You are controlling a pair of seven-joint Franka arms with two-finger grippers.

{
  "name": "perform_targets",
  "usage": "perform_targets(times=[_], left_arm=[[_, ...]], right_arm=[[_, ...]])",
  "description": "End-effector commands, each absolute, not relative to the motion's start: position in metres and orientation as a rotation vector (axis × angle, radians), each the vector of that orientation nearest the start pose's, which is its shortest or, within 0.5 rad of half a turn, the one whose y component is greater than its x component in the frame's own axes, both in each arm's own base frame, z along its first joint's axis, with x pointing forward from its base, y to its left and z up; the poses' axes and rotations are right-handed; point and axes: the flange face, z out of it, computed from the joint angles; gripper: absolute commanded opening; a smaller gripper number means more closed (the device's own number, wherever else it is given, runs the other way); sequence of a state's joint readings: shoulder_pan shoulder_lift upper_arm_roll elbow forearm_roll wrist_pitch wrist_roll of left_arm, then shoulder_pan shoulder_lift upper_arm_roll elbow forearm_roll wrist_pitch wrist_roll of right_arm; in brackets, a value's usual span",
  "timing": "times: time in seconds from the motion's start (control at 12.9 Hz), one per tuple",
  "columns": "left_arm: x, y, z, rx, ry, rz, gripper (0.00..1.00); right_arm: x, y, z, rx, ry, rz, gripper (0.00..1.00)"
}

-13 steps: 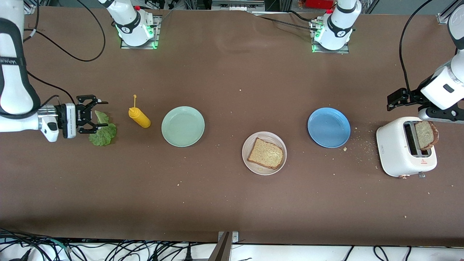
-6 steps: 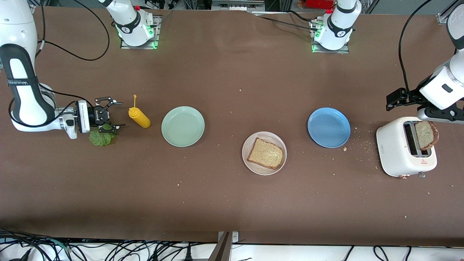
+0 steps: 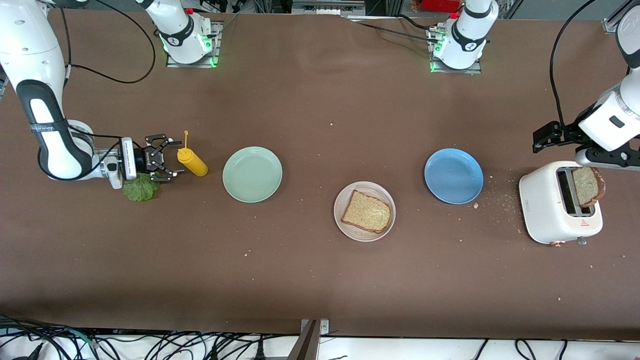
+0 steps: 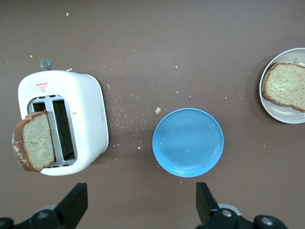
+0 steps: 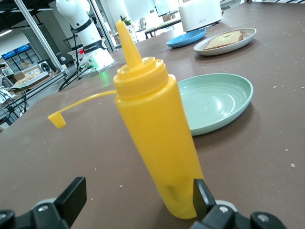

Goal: Make sandwich in beige plate with both arms
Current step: 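Grasp the yellow bottle with the right gripper and lift it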

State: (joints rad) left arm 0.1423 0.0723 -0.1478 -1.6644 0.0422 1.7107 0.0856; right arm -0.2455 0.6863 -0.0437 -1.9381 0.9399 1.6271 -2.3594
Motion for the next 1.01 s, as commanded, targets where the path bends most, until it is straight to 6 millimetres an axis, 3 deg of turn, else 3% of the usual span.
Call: perform_targets(times=[0.0,0.54,0.7,0.85,0.93], left_arm=[[0.578,0.001,0.56,-3.122,0.182,0.024,1.0],[0.578,-0.004,0.571,-3.121,0.184,0.045,1.0],[0.579,-0.004,0.57,-3.121,0.184,0.048,1.0],[0.579,0.003,0.57,-3.125,0.171,0.048,1.0],[0.579,0.003,0.571,-3.125,0.169,0.048,1.0]], right_arm=[[0.518,-0.065,0.105,-1.446,-1.31,-0.704,0.99],[0.524,-0.032,0.094,-1.431,-1.273,-0.743,0.99],[0.525,-0.024,0.092,-1.419,-1.281,-0.757,0.77],[0.529,-0.024,0.095,-1.414,-1.303,-0.776,0.16],[0.536,-0.024,0.098,-1.415,-1.319,-0.783,0.0]])
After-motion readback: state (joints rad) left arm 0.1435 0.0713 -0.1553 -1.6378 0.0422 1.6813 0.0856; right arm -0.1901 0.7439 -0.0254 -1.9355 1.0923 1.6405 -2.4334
